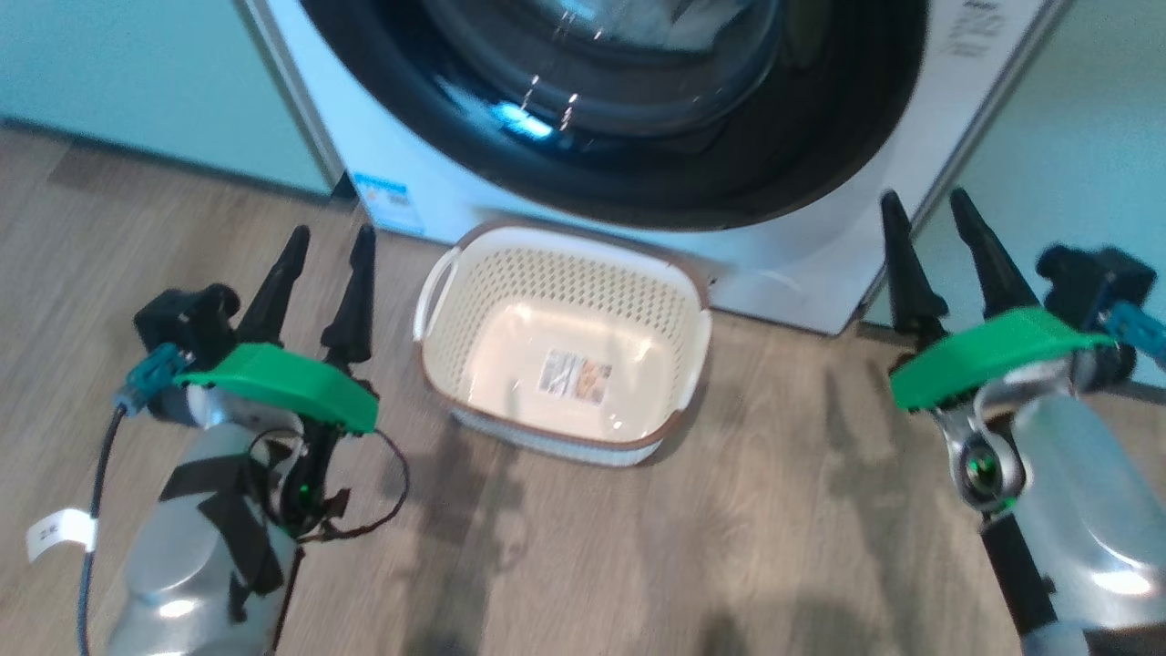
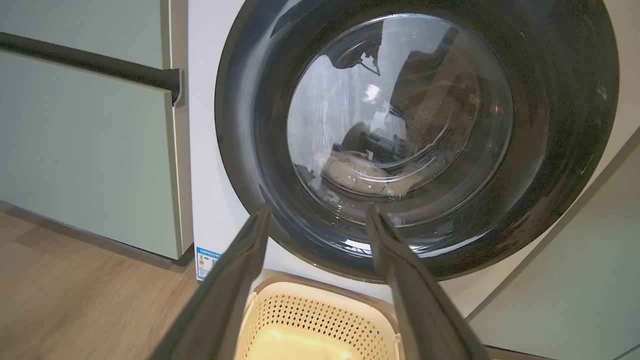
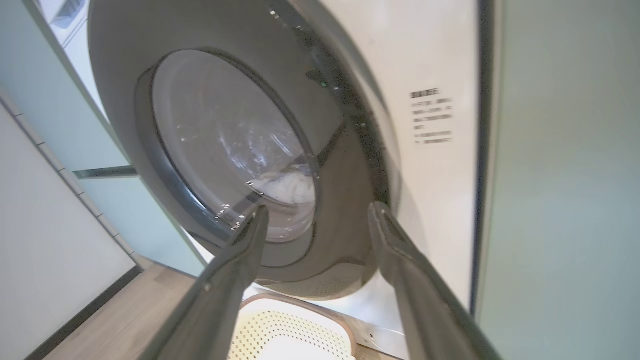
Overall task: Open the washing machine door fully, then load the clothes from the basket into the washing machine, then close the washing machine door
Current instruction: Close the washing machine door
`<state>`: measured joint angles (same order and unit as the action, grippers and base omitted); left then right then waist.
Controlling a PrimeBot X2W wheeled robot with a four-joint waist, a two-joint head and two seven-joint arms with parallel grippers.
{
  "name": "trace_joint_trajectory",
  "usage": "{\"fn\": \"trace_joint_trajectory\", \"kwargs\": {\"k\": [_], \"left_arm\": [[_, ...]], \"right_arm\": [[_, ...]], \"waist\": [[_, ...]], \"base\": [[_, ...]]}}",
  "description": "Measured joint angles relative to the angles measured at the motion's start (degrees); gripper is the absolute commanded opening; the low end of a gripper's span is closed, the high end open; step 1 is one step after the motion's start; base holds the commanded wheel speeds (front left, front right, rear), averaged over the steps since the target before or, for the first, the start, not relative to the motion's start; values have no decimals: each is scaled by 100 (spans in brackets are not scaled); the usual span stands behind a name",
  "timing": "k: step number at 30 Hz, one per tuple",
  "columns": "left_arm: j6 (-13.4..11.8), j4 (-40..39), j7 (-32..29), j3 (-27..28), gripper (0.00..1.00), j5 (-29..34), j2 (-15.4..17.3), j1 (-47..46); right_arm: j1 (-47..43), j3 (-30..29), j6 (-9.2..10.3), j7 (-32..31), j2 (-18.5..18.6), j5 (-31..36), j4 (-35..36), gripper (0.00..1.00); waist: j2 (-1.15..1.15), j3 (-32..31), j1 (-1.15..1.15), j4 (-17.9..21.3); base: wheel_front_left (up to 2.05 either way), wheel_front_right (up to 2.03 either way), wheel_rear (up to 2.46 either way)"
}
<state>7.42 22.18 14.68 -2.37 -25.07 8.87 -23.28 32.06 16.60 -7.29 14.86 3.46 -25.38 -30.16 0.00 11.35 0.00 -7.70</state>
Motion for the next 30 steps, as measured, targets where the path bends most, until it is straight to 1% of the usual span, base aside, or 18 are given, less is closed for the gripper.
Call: {"fn": "trace_joint_trajectory", "kwargs": {"k": [8,11,15,18,23,30], "left_arm": [[1,99,0,14,100,-116,296,375],[1,94,0,9,100,-116,344,517],[1,94,0,13,100,-116,433,640],[1,81,0,36,100,-116,480,743],[1,37,0,47,100,-68,522,890],[1,21,0,51,100,-56,532,1018]], "right_arm": [[-1168,-1240,0,0,-11,405,353,100],[-1518,-1595,0,0,-15,560,577,100],[-1903,-1920,0,0,-32,692,904,100],[-2177,-2027,0,0,-35,794,1076,100],[-2593,-1997,0,0,-60,944,1299,100],[-2897,-1957,0,0,-71,1024,1448,100]], "waist": [[0,-570,0,405],[0,-707,0,560],[0,-849,0,733],[0,-932,0,843],[0,-1029,0,988],[0,-1124,0,1086]], "base": [[0,0,0],[0,0,0],[0,0,0],[0,0,0],[0,0,0],[0,0,0]]}}
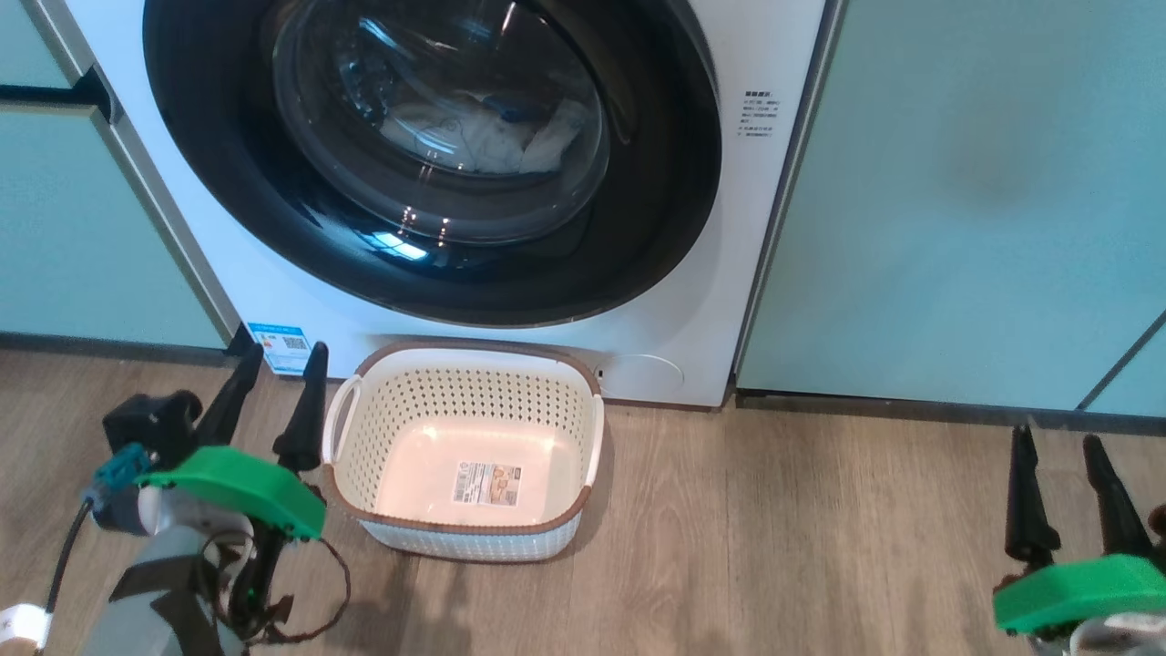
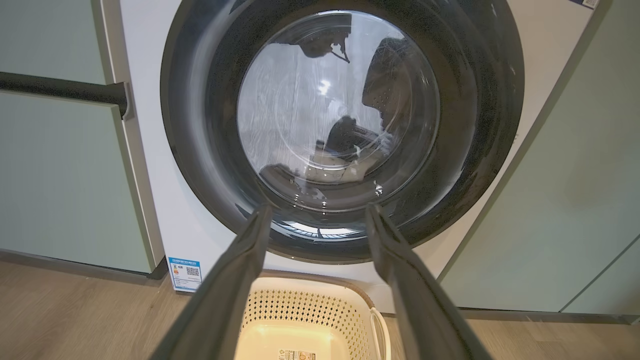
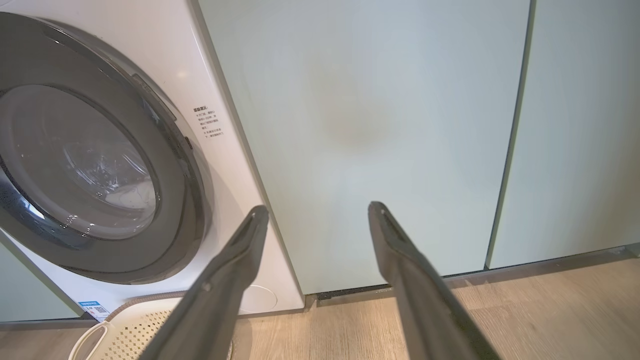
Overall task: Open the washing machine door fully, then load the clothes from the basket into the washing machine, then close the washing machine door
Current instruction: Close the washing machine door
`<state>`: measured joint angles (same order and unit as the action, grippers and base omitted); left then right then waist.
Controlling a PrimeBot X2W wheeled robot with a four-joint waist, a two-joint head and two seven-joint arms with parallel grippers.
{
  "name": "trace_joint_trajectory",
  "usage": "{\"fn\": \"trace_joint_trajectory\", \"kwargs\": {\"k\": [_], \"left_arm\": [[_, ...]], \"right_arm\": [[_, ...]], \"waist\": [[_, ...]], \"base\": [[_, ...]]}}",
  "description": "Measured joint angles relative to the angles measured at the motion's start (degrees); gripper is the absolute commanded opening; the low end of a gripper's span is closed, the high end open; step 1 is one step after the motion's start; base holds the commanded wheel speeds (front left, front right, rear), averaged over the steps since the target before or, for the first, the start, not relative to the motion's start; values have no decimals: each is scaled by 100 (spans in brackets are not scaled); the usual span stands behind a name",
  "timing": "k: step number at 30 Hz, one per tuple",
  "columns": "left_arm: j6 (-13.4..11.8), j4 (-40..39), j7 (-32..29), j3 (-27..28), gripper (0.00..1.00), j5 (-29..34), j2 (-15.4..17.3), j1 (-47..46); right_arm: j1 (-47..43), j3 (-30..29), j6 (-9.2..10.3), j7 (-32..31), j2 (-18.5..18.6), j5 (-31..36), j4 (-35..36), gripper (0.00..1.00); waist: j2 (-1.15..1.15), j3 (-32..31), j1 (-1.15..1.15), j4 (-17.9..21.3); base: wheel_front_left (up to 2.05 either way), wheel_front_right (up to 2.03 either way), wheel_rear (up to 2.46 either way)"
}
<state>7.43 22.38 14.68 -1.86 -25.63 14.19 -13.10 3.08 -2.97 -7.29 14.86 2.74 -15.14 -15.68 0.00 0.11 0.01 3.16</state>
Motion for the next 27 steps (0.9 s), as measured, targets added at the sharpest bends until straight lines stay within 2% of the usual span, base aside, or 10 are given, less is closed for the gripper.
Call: {"fn": "trace_joint_trajectory", "kwargs": {"k": [9,27], "left_arm": [[0,29,0,-93,100,42,7,146],[1,67,0,-141,100,43,7,148]], "right_arm": [[-279,-108,0,0,-10,-10,29,100],[-291,-116,0,0,-16,-40,60,100]], "waist": [[0,-59,0,-26],[0,-28,0,-81]], "base": [[0,0,0],[0,0,0]]}}
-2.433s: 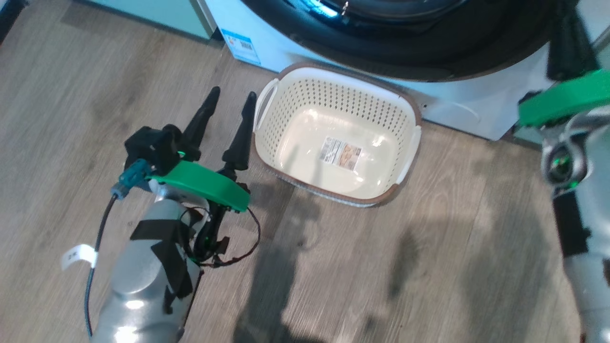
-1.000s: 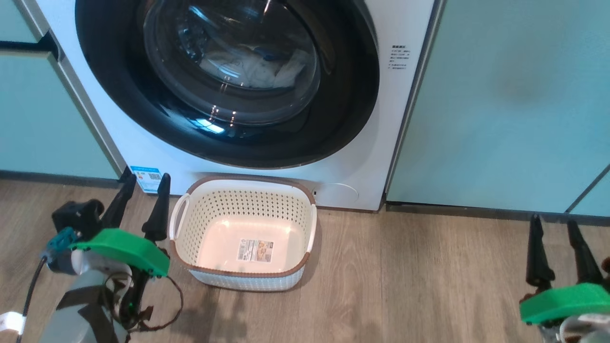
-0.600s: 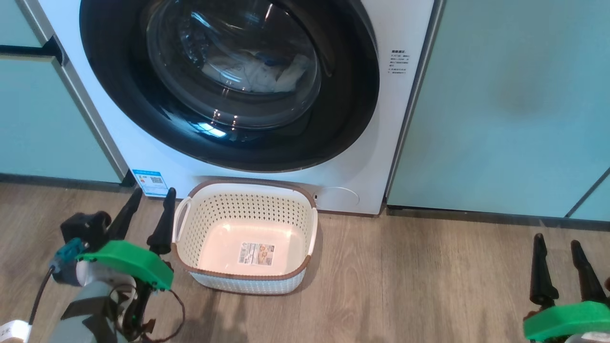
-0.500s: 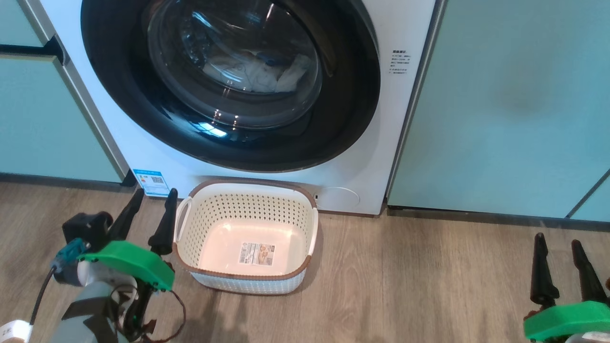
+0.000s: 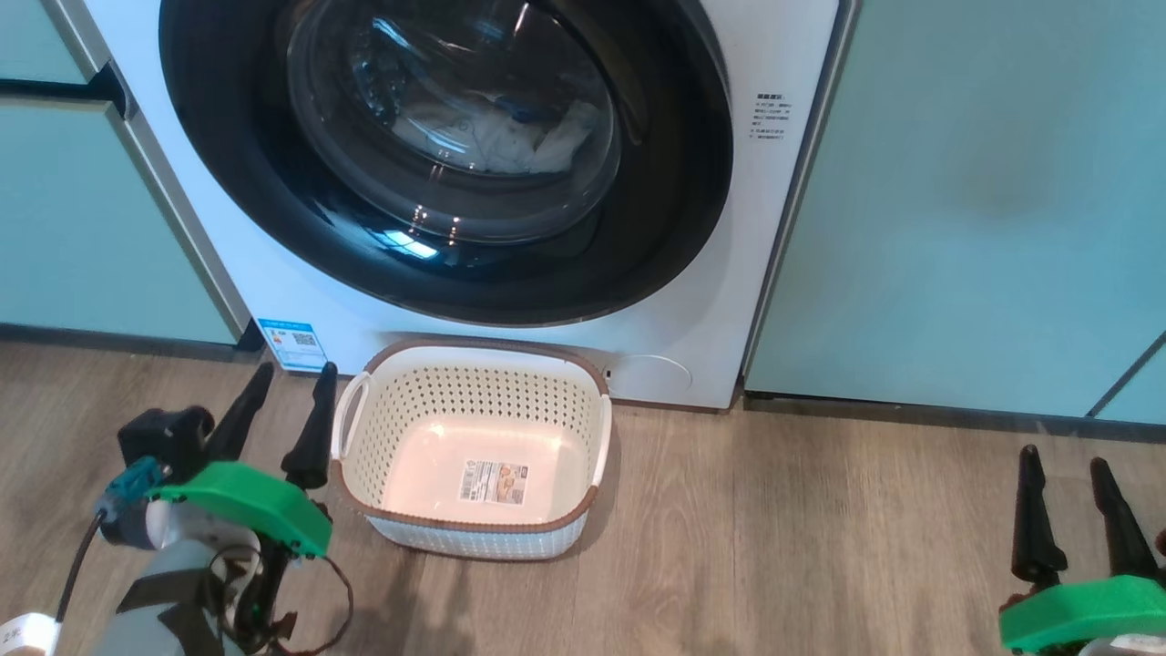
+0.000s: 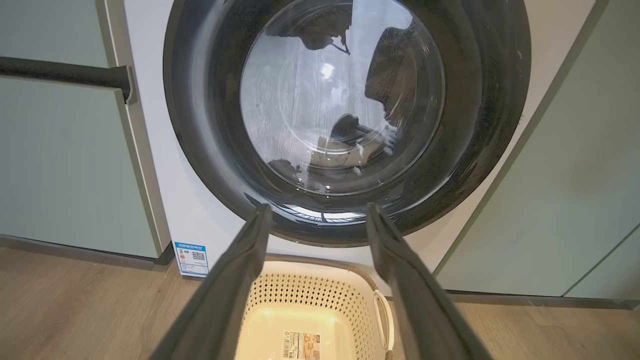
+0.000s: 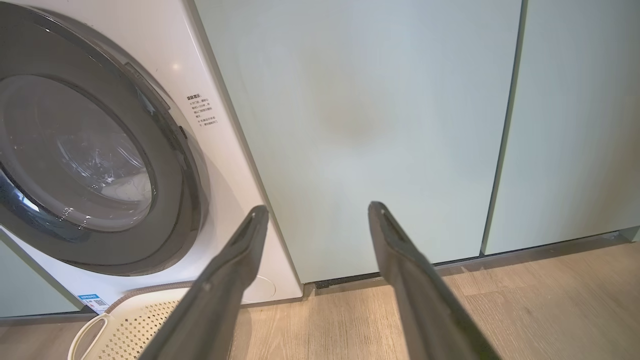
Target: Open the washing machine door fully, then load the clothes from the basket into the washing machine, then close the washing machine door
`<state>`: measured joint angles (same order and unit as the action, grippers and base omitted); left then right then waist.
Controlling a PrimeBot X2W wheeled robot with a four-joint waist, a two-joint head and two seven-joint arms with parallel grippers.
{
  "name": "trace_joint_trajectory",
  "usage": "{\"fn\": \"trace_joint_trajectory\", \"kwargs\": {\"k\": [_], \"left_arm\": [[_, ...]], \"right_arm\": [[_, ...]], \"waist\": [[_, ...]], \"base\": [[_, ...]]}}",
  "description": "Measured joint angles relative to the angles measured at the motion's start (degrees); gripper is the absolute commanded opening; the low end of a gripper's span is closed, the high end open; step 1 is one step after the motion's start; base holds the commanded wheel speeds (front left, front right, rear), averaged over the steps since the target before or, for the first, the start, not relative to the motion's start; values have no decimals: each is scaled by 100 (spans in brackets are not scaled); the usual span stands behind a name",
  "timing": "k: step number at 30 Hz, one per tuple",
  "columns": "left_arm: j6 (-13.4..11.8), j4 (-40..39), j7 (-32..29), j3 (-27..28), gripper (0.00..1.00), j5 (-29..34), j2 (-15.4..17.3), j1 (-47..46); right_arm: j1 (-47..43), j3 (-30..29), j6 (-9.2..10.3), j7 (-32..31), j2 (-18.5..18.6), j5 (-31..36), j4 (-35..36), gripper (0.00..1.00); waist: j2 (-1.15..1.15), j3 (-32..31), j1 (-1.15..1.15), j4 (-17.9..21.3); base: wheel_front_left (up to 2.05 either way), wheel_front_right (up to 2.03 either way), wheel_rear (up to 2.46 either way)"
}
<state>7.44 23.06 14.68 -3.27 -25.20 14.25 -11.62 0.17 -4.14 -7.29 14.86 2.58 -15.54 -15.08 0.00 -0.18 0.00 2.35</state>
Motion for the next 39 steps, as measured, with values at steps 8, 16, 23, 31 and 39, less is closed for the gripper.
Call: {"fn": "trace_joint_trajectory", "kwargs": {"k": [8,16,23,31,39], "left_arm": [[0,26,0,49,100,51,-5,0],[0,34,0,49,100,51,-8,-1],[-3,318,-5,-63,0,49,-177,200],[-3,623,-88,-124,0,-185,-426,726],[-3,539,-225,-75,0,-612,-454,673]], "right_arm": [[0,81,0,0,-1,102,101,100],[0,90,0,0,-1,112,133,100],[-93,102,0,-2,-55,151,-204,0],[-427,114,0,-107,-110,-119,-558,0],[-410,92,0,-234,-110,-611,-544,0]], "waist": [[0,48,0,-31],[0,91,0,-53],[0,97,-1,-60],[0,94,0,-68],[0,90,0,-79]], "base": [[0,0,0],[0,0,0],[0,0,0],[0,0,0],[0,0,0]]}}
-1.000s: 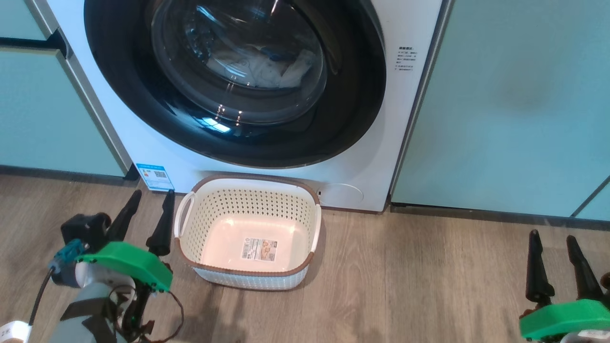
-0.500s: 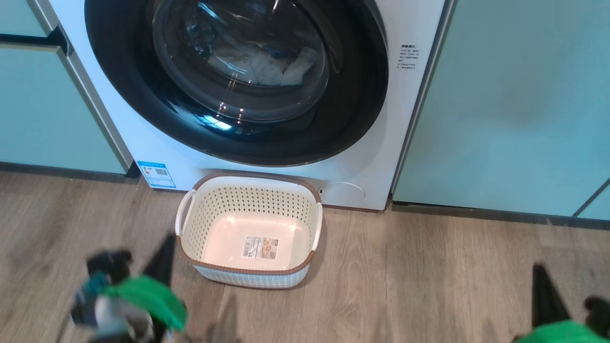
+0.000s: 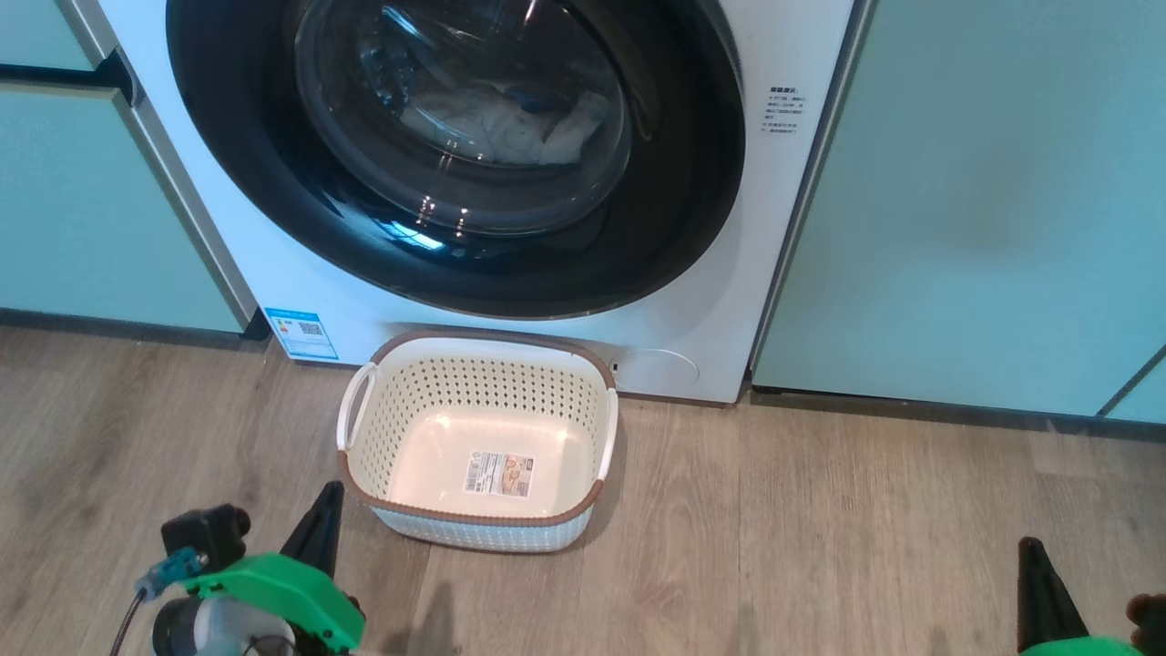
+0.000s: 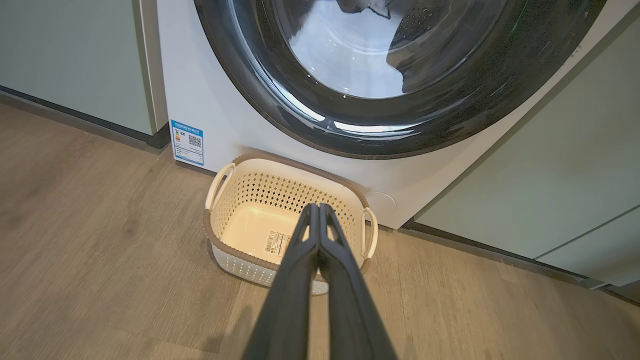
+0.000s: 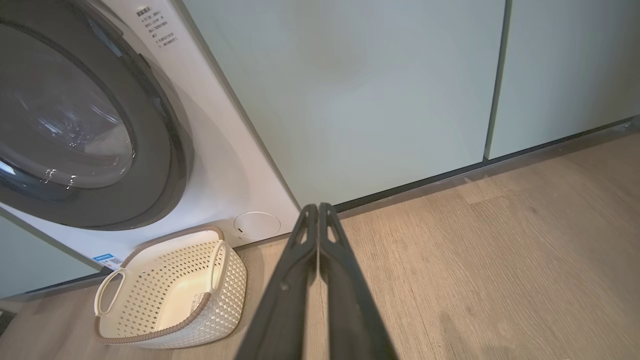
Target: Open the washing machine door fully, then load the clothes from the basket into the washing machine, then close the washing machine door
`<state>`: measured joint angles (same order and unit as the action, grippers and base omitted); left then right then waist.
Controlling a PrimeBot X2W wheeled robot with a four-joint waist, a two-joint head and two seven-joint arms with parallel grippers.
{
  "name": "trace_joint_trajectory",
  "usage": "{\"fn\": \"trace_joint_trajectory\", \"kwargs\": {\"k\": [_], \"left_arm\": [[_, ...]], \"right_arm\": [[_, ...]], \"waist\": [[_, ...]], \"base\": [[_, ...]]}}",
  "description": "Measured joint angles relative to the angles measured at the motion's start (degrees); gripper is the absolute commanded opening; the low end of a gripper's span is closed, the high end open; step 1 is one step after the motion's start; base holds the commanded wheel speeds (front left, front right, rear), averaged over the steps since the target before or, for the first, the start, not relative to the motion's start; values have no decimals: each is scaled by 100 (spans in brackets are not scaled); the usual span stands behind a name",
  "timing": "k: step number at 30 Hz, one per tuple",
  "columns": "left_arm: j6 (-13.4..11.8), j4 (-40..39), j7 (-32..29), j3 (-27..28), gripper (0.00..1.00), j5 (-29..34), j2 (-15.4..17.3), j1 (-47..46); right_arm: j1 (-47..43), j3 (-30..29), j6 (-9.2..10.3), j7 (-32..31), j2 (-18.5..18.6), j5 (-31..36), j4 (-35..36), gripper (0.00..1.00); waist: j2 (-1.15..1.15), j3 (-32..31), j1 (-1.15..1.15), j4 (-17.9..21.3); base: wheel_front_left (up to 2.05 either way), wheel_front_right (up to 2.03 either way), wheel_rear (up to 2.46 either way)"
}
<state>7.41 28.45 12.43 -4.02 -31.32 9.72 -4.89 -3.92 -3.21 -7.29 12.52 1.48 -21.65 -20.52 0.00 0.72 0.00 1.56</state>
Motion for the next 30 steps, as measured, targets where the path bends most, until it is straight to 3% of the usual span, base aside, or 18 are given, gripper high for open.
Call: {"fn": "trace_joint_trajectory", "kwargs": {"k": [30], "left_arm": [[0,-342,-500,208,0,-1618,-190,3]], "right_arm": [[183,-99,0,-505,0,-1875,105,0]], "waist": [[0,-15,0,-42]], "base": [[0,0,0]]}}
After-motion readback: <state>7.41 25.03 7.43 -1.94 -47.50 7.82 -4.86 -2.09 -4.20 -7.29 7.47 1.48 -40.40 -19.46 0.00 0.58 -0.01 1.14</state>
